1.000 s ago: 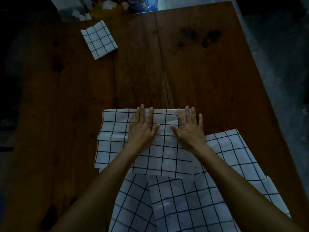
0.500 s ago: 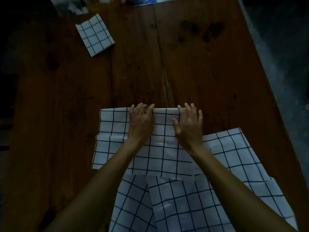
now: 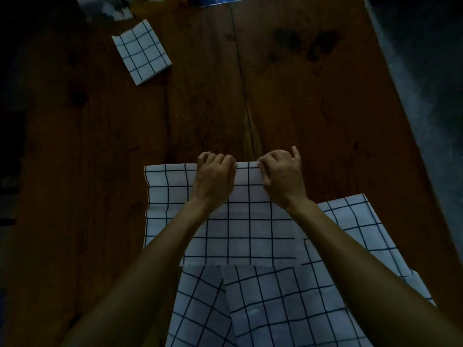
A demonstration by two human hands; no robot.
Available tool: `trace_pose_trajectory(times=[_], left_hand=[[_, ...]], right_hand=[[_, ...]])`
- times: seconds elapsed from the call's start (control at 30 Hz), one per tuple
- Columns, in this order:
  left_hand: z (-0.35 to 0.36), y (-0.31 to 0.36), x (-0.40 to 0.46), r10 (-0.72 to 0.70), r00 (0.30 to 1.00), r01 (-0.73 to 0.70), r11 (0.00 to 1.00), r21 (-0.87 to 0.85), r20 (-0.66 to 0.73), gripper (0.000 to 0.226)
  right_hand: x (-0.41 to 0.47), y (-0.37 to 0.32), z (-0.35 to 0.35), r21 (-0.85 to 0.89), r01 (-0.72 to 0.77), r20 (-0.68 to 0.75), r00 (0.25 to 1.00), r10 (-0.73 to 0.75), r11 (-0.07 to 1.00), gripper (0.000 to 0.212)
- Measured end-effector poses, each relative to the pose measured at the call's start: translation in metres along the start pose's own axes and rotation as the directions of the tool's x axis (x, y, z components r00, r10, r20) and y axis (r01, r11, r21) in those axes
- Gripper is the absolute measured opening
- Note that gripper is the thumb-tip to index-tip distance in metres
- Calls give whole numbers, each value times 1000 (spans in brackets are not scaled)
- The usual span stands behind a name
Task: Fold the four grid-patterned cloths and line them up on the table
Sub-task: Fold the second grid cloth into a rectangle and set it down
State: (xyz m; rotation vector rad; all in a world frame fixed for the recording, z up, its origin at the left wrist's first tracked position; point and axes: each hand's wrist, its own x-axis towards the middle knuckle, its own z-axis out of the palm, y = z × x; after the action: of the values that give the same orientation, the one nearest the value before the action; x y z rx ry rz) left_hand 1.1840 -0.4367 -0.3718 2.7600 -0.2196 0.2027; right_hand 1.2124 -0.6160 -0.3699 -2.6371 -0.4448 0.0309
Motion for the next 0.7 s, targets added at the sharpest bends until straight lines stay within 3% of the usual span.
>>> trace_pose_trajectory(times=[0.3, 0.5, 0.6, 0.7], left_hand=[[-6, -16, -5, -151, 983, 140, 984, 112, 104, 28], [-2, -33, -20, -265, 963, 250, 945, 211, 43, 46], [2, -28, -32, -274, 960, 264, 955, 137, 61, 53], [6, -25, -42, -344, 918, 332, 939, 93, 196, 68]], right_hand=[[20, 4, -1, -168, 32, 126, 992, -11, 985, 38], [15, 8, 13, -230, -32, -11, 999, 30, 973, 41], [4, -11, 24, -156, 72, -52, 995, -82, 985, 45], [-10, -34, 41, -51, 232, 144, 964, -223, 971, 50]])
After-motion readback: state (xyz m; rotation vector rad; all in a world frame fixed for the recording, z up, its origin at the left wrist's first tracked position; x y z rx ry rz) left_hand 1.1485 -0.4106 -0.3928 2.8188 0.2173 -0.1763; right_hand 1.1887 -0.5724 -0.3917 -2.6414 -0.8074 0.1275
